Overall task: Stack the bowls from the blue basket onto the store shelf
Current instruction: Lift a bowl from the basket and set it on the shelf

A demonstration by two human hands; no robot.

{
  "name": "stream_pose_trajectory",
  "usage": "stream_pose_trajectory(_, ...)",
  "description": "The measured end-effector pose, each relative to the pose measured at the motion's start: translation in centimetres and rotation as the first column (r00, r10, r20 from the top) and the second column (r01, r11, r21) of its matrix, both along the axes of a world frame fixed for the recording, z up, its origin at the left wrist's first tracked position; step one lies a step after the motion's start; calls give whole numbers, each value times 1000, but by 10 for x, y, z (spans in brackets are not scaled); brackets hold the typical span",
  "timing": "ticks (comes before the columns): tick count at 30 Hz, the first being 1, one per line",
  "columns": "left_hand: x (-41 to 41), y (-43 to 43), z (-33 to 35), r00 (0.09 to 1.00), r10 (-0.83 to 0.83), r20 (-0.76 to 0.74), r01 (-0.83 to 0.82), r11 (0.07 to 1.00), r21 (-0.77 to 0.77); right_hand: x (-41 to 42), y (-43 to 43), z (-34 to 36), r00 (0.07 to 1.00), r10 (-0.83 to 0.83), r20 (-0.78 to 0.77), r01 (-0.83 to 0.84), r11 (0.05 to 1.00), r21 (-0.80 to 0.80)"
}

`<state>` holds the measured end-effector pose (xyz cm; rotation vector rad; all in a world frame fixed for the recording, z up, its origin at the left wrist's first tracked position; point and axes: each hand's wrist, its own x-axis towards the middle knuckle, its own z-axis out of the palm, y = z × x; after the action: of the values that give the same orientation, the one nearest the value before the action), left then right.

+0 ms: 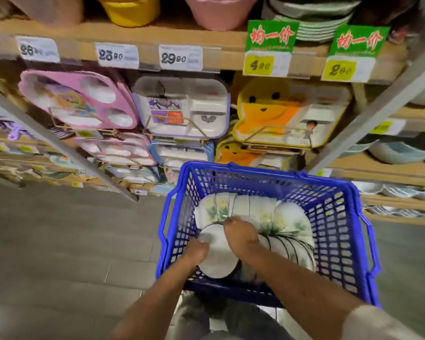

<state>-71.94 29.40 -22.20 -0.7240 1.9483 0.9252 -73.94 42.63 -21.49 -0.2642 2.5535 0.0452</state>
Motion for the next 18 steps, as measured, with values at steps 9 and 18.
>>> stream_pose_trajectory(9,-19,-16,17,989,-133,-66,136,990,44,-23,-2,36,993,-102,67,102,995,2)
stream_pose_trajectory(18,-56,-31,103,903,130,-410,64,902,426,-44,38,148,914,-406,-14,380,866,-326)
